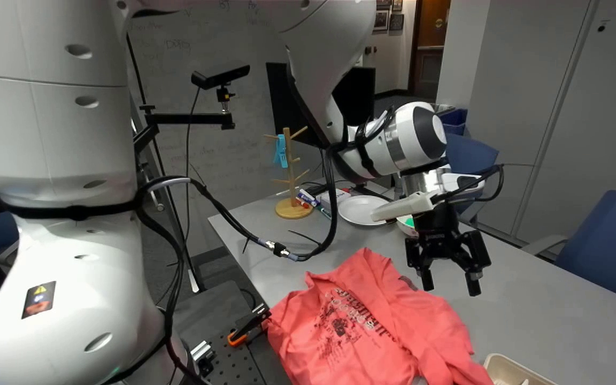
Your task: Unfold the sweatshirt on the table
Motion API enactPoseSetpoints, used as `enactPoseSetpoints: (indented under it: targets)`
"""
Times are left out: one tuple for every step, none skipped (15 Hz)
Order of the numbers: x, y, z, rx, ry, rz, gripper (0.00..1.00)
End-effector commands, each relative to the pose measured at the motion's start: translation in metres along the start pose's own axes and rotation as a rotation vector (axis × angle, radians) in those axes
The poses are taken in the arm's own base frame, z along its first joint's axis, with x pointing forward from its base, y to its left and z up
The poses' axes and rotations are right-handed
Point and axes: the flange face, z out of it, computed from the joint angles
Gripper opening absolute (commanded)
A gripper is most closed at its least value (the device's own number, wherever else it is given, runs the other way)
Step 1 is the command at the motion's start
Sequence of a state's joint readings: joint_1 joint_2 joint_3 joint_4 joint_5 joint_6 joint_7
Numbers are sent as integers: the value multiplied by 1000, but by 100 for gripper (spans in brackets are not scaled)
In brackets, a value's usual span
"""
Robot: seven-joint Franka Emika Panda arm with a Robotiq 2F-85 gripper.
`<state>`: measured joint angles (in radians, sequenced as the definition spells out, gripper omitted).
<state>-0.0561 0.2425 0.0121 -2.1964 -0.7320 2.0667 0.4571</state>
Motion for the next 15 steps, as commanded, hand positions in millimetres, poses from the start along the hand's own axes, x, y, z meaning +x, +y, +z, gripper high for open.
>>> enactPoseSetpoints:
  targets:
    - [-1,-5,3,8,5,-21,100]
    - [-1,-7,6,12,6,-31,100]
    - [-1,-7,6,13,6,-35,100]
    - [-1,-7,6,13,7,-37,100]
    - [2,-10,8,19,37,-70,100]
    - [5,-14,9,33,72,-106,98]
    - [9,-19,8,59,123,-145,95]
    - [13,-24,7,83,168,-176,95]
    - [18,-27,8,118,208,-200,94]
    - [22,-29,11,158,242,-223,95]
    - [24,-33,15,191,273,-254,94]
    - [24,-37,21,218,298,-293,95]
    - [24,-40,26,246,322,-331,95]
    - [22,-43,32,272,344,-369,95]
    - [20,-46,39,301,366,-405,95]
